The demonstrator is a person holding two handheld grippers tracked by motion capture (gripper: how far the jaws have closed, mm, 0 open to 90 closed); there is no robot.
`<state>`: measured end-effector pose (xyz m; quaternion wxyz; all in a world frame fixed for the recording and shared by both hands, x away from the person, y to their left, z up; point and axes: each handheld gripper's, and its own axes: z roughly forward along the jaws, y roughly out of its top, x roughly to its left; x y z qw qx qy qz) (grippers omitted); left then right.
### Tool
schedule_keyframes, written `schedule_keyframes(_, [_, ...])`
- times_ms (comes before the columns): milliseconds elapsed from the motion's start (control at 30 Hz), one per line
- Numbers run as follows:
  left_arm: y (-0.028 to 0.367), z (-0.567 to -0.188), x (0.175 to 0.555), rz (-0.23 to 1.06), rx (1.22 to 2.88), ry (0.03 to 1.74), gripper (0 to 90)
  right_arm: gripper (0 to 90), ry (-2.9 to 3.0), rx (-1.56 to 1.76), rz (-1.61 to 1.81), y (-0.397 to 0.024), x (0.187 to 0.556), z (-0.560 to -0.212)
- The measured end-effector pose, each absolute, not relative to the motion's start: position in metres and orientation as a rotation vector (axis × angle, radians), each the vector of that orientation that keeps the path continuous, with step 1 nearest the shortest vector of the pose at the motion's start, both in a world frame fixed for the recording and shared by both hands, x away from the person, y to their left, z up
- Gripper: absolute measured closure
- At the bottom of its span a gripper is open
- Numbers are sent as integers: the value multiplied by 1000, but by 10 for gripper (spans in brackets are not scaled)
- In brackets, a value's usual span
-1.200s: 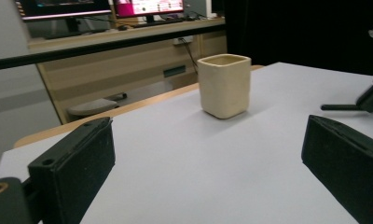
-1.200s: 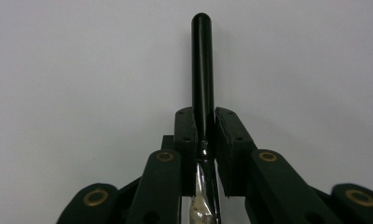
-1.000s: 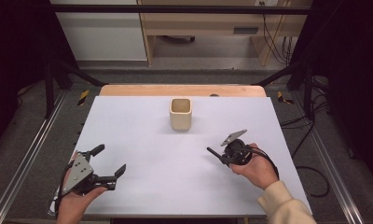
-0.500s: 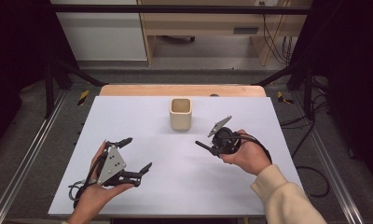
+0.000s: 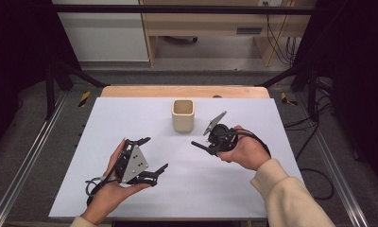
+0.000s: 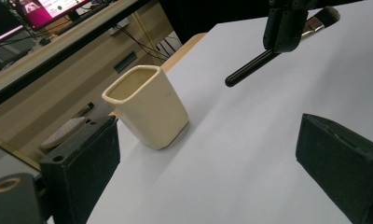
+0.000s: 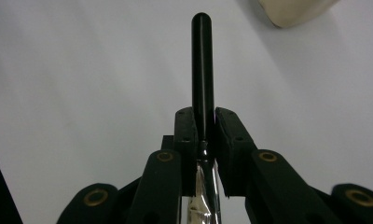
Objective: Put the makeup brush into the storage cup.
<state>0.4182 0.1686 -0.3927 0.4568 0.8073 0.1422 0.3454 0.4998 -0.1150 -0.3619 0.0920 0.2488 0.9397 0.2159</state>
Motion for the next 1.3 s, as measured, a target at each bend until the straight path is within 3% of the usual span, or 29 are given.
schedule_keyframes(1300, [139, -401, 422, 916, 2094, 171, 177, 793, 2897, 589, 617, -71, 492, -350])
